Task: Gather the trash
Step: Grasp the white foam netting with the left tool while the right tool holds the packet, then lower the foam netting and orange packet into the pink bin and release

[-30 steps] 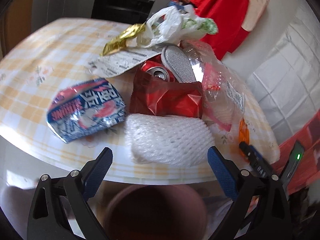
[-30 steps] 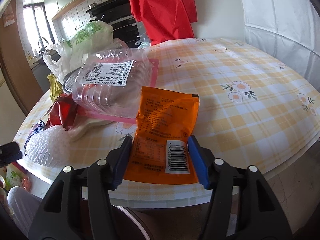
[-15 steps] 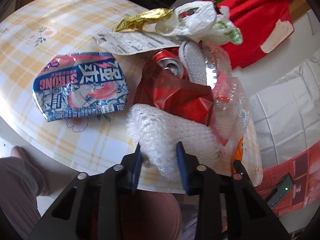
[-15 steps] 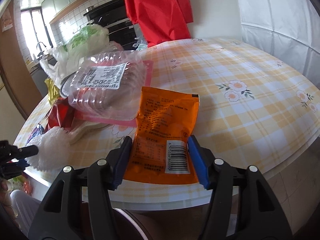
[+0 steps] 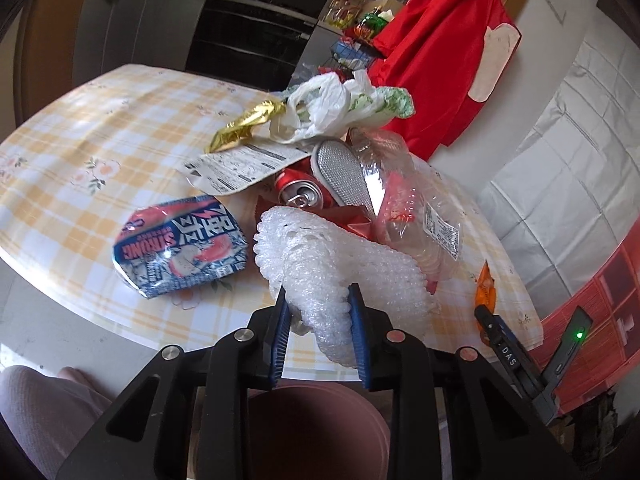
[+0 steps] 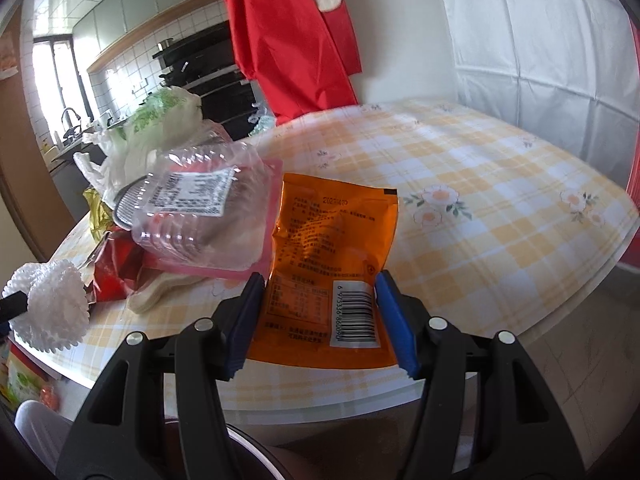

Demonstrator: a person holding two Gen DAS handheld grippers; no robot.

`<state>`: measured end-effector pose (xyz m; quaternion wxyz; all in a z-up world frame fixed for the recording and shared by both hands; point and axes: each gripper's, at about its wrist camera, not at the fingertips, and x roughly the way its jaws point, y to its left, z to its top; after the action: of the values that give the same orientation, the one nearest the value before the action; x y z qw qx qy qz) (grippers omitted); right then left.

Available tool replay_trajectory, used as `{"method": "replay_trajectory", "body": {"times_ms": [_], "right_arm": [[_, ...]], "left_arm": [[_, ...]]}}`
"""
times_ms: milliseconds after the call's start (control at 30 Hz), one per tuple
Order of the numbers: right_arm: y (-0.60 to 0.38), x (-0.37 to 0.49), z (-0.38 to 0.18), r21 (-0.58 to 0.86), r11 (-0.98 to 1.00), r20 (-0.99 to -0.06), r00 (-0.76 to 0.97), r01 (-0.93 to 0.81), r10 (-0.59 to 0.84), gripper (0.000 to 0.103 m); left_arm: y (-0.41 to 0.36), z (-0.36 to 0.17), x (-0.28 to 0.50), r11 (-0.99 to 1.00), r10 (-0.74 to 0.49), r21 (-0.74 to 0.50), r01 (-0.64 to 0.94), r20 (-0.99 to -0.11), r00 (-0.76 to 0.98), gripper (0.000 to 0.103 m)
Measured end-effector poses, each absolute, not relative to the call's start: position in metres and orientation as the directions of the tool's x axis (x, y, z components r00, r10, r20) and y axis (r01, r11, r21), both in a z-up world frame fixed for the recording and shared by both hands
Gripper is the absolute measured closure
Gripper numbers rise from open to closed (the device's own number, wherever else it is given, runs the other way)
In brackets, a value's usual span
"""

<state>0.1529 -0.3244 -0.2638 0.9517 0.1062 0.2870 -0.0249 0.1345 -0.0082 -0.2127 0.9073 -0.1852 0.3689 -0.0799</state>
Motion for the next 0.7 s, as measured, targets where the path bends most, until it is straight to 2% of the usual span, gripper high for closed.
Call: {"method": "replay_trajectory", "body": {"times_ms": [367, 700], "right_arm": [[-0.285, 0.117, -0.242, 0.1, 0.995, -0.506, 0.862, 0.026, 0.028, 0.045], [-0.231, 0.068, -0.232, 0.091, 0.982, -0.528, 0.827, -0.168, 0.19, 0.045]], "left_arm": [[0.002, -0.208, 0.097, 0.937, -0.251, -0.349, 0.023, -0.624, 0.74, 0.076], [0.018, -0.2, 0.057, 0.942, -0.218, -0.337, 0.008, -0.593, 0.775, 0.075]]}}
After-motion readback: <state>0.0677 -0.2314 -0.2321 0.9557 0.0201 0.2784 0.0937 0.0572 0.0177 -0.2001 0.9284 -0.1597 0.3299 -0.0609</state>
